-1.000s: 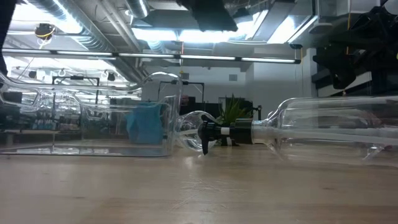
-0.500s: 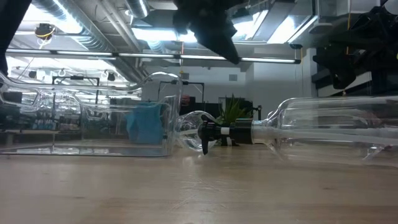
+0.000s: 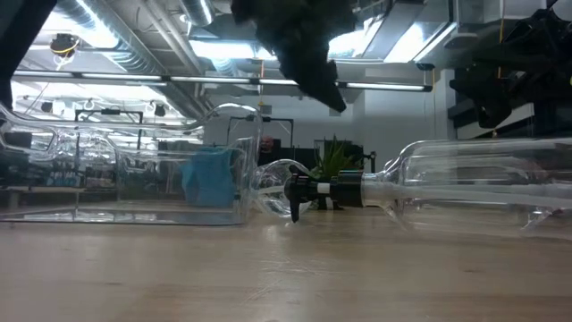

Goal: Pick & Place Kitchen Sink Supplies
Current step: Put the transparent soap dispenser into the middle transparent bin

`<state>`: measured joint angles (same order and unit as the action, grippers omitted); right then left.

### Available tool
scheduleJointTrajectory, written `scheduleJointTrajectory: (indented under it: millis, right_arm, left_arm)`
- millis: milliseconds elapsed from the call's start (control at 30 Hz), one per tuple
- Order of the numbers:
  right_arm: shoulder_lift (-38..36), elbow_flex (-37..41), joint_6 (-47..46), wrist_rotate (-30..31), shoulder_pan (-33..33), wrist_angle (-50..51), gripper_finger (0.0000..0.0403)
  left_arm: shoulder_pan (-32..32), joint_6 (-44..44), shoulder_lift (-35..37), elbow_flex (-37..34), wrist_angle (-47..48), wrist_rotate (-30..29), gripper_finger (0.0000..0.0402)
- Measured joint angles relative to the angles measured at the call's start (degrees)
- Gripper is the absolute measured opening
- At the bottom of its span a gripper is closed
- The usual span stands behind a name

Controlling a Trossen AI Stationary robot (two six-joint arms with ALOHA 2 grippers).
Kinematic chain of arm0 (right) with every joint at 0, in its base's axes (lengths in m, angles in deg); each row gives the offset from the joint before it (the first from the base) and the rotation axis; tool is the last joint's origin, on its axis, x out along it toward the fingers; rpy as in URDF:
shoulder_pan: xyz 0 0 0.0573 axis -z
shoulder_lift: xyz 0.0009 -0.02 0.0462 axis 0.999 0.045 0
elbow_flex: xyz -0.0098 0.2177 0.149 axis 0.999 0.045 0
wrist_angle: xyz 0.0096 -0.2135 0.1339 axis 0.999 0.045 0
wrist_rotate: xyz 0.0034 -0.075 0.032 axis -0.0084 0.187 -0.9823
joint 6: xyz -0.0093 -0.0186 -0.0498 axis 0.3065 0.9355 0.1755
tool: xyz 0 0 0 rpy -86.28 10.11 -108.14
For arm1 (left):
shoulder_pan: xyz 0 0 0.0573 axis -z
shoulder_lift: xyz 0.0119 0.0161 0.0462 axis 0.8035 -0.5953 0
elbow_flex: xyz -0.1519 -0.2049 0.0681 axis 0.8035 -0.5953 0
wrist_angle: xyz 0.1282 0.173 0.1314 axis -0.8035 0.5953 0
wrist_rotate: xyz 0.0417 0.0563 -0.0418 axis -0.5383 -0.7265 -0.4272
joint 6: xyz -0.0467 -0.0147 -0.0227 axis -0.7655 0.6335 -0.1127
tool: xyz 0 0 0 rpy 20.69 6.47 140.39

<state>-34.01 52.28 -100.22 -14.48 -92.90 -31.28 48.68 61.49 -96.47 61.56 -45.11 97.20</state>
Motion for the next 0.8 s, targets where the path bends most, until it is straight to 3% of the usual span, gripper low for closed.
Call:
scheduleJointTrajectory:
  millis: [133, 267, 333, 600, 800]
  right_arm:
    - [0.0, 0.0, 0.0, 0.0, 0.0, 0.0, 0.0245]
    - [0.0, 0.0, 0.0, 0.0, 0.0, 0.0, 0.0245]
    - [0.0, 0.0, 0.0, 0.0, 0.0, 0.0, 0.0245]
    - [0.0, 0.0, 0.0, 0.0, 0.0, 0.0, 0.0245]
    - [0.0, 0.0, 0.0, 0.0, 0.0, 0.0, 0.0245]
  left_arm:
    - [-2.3, -8.7, -2.7, 0.0, -1.1, 7.4, 0.0068]
    - [-4.1, -22.7, -3.7, 0.0, -4.0, 6.2, 0.0064]
    - [-4.6, -24.4, -3.8, 0.0, -4.4, 5.5, 0.0062]
    - [-3.1, -24.6, -4.6, -0.9, 1.1, -9.3, 0.0060]
    - [-1.1, -28.0, -4.0, -5.2, 1.6, -9.2, 0.0060]
